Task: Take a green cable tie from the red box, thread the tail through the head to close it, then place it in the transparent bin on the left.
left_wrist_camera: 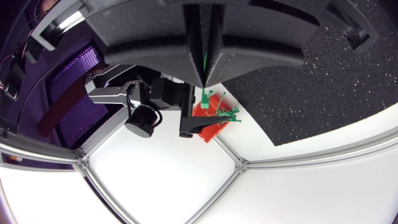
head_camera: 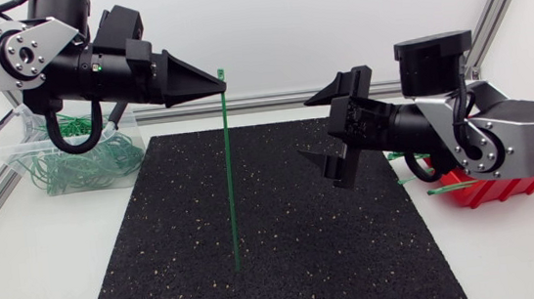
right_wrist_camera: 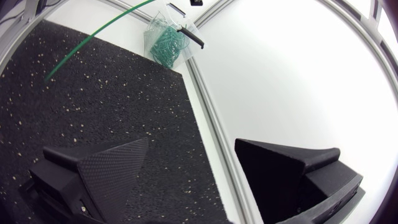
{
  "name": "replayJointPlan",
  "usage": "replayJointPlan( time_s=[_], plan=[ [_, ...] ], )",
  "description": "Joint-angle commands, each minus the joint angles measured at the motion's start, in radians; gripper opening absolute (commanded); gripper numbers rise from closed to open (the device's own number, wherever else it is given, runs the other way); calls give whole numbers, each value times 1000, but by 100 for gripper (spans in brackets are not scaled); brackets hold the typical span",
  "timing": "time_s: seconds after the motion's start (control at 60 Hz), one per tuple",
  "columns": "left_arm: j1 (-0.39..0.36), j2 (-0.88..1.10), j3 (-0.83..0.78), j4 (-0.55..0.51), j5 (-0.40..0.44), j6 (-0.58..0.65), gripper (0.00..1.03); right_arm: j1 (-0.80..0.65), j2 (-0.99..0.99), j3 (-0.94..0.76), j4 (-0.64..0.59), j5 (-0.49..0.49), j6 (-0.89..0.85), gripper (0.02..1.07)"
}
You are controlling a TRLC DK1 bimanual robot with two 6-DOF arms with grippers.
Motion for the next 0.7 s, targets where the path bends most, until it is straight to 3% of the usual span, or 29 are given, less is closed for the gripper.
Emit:
replayJointPlan(
  time_s=[0.0, 0.283, 0.517, 0.583, 0.683],
  plan=[
    [22, 28, 45, -24, 58, 4, 3, 19, -19, -43, 58, 7, -149, 103],
    [77, 53, 63, -83, 138, 4, 3, 60, 64, -98, 362, -105, -649, 103],
    [119, 110, 78, -136, 172, 29, 3, 155, 59, -104, 448, -115, -715, 103],
    [125, 119, 78, -152, 172, 53, 3, 181, 65, -119, 528, -153, -720, 103],
    [122, 144, 77, -194, 172, 110, 3, 191, 94, -122, 551, -214, -794, 103]
  ],
)
